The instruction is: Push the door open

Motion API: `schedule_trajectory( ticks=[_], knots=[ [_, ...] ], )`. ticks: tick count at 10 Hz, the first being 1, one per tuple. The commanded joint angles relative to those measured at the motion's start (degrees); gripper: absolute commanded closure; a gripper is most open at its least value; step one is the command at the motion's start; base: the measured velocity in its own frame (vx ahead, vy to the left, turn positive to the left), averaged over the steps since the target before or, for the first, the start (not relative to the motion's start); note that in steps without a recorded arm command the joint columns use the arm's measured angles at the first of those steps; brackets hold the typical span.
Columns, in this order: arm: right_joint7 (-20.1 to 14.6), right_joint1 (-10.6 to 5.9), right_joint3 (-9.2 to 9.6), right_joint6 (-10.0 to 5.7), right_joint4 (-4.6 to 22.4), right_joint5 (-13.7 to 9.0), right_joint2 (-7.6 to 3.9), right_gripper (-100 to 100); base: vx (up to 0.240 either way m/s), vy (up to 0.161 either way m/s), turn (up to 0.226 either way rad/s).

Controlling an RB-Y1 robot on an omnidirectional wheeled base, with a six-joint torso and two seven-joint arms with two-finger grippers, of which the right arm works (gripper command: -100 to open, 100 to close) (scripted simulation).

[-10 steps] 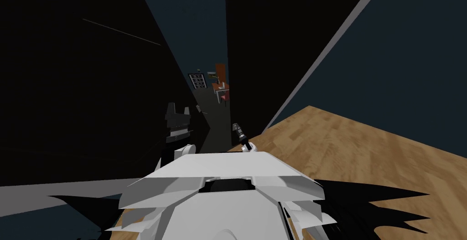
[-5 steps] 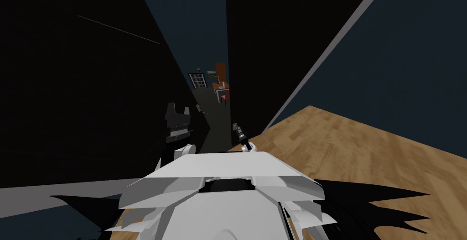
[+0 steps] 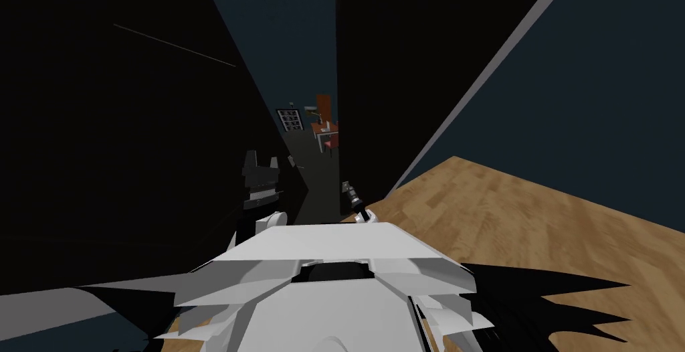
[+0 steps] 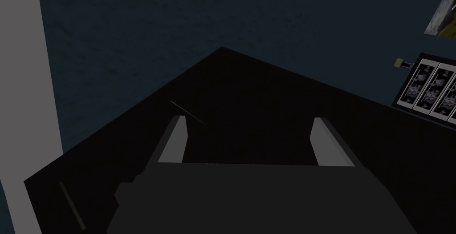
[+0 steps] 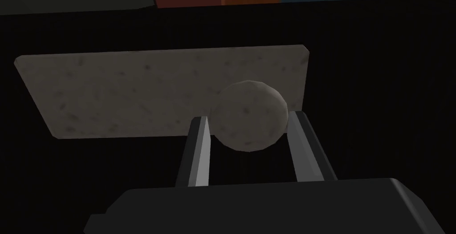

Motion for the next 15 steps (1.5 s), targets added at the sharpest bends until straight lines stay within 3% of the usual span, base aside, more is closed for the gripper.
schedule_trajectory(
  ticks=[1, 3, 4, 7, 10, 12, 15],
  knots=[
    [0.4, 0.03, -1.03, 0.26, -1.2, -0.5, -0.94, 100, 0.152, 0.051, -0.038],
    [0.7, 0.01, -1.66, 0.29, -1.2, -0.8, -1.22, 100, 0.170, 0.061, -0.075],
    [0.7, 0.64, -1.54, 1.10, -2.3, -0.9, -2.07, -100, -0.088, 0.024, -0.076],
    [0.7, 0.72, -1.86, 1.37, -2.7, -1.2, -2.16, -100, -0.199, 0.021, -0.058],
    [0.7, 0.82, -2.27, 1.73, -3.1, -1.6, -0.54, -100, -0.226, 0.026, -0.069],
    [0.9, 0.68, -2.39, 1.40, -2.6, -1.7, -1.75, -100, -0.014, 0.022, 0.008],
    [1.2, 0.59, -2.71, 1.20, -2.5, -1.8, -2.51, -100, 0.195, 0.070, 0.020]
  ],
)
